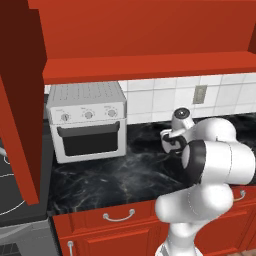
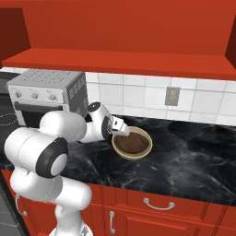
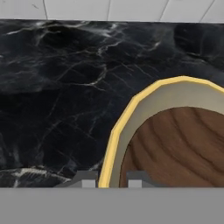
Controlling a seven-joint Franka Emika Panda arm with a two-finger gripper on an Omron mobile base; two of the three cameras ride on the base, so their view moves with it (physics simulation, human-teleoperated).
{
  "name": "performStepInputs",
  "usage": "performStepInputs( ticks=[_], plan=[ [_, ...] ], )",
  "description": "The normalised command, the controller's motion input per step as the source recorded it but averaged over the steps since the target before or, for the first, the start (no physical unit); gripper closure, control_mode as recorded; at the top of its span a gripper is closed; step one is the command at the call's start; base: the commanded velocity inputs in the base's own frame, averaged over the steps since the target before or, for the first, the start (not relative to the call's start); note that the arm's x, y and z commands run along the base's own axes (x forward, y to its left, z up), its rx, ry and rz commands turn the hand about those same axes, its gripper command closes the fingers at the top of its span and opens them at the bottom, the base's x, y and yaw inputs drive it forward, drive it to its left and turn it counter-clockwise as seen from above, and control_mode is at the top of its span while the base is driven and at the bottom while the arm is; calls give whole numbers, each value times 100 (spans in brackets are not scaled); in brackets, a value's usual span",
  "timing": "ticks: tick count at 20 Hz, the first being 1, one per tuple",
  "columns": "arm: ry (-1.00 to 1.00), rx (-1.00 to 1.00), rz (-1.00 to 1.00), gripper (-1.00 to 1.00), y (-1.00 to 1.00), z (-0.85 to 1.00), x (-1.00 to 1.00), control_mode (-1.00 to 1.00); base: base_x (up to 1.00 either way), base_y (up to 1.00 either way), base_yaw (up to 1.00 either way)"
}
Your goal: Pick up the bowls on the counter and stack them on top of one another in the open cabinet. Place the smaller bowl on top of the larger bowl.
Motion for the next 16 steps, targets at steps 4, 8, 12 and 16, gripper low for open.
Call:
performStepInputs(
  ticks=[4, 8, 12, 16],
  plan=[
    [-10, 0, 0, 100, -3, 54, -3, -100, 0, 0, 0],
    [-2, 0, 0, 100, 0, 45, -1, -100, 0, 0, 0],
    [0, -4, 0, 100, 0, 19, -21, -100, 0, 0, 0],
    [0, -9, 0, 100, -4, 0, -62, -100, 0, 0, 0]
  ],
)
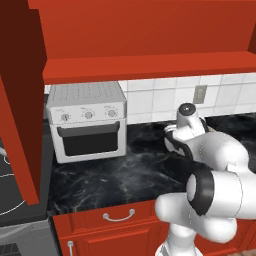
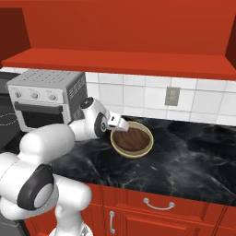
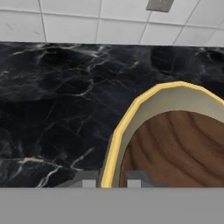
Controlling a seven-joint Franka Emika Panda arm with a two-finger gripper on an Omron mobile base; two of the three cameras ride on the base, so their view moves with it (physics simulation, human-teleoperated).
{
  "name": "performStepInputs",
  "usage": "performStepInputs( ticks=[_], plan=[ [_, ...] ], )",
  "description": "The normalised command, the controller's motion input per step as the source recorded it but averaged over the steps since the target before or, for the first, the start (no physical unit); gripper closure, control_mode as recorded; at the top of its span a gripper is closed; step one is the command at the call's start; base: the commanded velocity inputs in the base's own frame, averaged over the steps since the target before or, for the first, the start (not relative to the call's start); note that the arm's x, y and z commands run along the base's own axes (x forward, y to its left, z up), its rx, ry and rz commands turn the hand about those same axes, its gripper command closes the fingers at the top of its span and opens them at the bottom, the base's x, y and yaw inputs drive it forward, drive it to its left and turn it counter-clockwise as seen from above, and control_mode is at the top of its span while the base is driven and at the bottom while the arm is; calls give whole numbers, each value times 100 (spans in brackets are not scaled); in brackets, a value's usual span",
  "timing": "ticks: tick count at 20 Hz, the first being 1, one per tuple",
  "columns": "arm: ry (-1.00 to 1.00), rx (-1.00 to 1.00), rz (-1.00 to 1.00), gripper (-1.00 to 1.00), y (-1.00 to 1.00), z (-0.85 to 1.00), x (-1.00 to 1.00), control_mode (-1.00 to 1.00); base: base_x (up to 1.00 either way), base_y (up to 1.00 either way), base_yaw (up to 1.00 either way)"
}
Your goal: Pick up the bowls on the counter and stack them on top of one another in the open cabinet. Place the smaller bowl on top of the larger bowl.
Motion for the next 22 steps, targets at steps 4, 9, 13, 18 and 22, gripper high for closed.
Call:
performStepInputs(
  ticks=[4, 9, 13, 18, 22],
  plan=[
    [0, -7, 0, 100, -15, 4, -71, -100, 0, 0, 0],
    [0, -4, 0, 100, -15, 29, -52, -100, 0, 0, 0],
    [4, -5, 0, 100, -7, 40, -32, -100, 0, 0, 0],
    [5, -6, 0, 100, -4, 32, -33, -100, 0, 0, 0],
    [5, -5, 0, 100, -4, 33, -35, -100, 0, 0, 0]
  ],
)
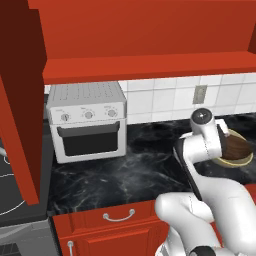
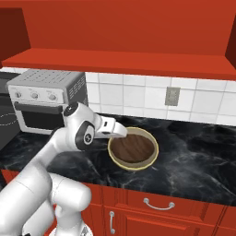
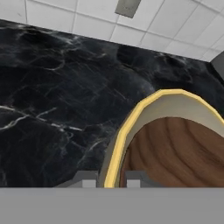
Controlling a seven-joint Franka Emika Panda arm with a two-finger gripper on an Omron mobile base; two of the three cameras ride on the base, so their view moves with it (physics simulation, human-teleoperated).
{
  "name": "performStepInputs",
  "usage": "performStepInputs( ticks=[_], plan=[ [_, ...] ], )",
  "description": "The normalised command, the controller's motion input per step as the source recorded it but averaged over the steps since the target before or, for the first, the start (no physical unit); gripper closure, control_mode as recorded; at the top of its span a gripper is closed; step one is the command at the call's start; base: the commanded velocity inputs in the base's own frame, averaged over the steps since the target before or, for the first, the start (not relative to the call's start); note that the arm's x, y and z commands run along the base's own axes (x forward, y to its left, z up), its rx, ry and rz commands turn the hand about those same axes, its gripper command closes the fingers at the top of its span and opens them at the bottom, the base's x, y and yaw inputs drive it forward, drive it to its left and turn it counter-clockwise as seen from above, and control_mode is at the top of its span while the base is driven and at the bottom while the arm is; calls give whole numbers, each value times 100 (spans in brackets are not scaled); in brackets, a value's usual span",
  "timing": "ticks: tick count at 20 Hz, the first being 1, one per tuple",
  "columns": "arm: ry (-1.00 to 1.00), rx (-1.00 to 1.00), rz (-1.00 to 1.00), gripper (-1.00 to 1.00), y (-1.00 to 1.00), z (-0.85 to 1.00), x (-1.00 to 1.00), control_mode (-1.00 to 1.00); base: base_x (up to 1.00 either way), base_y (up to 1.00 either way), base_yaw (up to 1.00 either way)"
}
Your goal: Pick up the bowls on the counter and stack them on top of one another in the open cabinet. Place the smaller bowl on top of the larger bowl.
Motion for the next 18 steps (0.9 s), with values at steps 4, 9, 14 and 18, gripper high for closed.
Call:
performStepInputs(
  ticks=[4, 9, 14, 18],
  plan=[
    [3, -5, 0, 100, -1, 41, -28, -100, 0, 0, 0],
    [3, -5, 0, 100, 0, 43, -19, -100, 0, 0, 0],
    [4, -6, 0, 100, 0, 42, -15, -100, 0, 0, 0],
    [2, -5, 0, 100, 0, 45, -22, -100, 0, 0, 0]
  ],
)
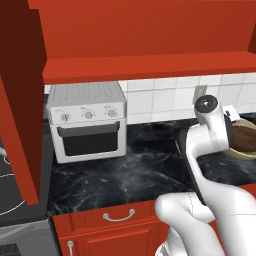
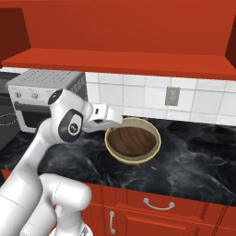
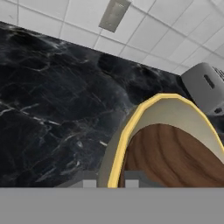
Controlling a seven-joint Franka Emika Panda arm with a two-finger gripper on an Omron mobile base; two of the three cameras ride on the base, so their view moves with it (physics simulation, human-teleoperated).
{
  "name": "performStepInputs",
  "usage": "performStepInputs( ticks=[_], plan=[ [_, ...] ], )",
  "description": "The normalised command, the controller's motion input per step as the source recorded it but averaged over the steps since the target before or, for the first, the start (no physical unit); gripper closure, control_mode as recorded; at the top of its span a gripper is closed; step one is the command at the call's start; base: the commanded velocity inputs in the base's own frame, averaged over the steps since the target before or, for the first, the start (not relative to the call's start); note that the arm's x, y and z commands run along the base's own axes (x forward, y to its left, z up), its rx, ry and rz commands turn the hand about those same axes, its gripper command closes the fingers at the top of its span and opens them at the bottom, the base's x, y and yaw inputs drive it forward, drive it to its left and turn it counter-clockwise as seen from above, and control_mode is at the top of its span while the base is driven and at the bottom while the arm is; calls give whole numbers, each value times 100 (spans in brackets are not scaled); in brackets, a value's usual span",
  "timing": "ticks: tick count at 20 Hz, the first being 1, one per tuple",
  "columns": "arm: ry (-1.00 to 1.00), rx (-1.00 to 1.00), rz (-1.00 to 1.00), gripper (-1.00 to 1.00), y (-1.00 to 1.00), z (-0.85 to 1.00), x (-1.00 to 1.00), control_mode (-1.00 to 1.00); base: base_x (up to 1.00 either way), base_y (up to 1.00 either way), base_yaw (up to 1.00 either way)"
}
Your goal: Pick up the bowls on the counter and stack them on top of one another in the open cabinet. Place the smaller bowl on top of the larger bowl.
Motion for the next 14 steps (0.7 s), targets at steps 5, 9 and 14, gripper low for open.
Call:
performStepInputs(
  ticks=[5, 9, 14],
  plan=[
    [0, -4, 0, 100, 0, 50, -28, -100, 0, 0, 0],
    [0, -4, 0, 100, 0, 53, -27, -100, 0, 0, 0],
    [0, -4, 0, 100, 0, 55, -22, -100, 0, 0, 0]
  ],
)
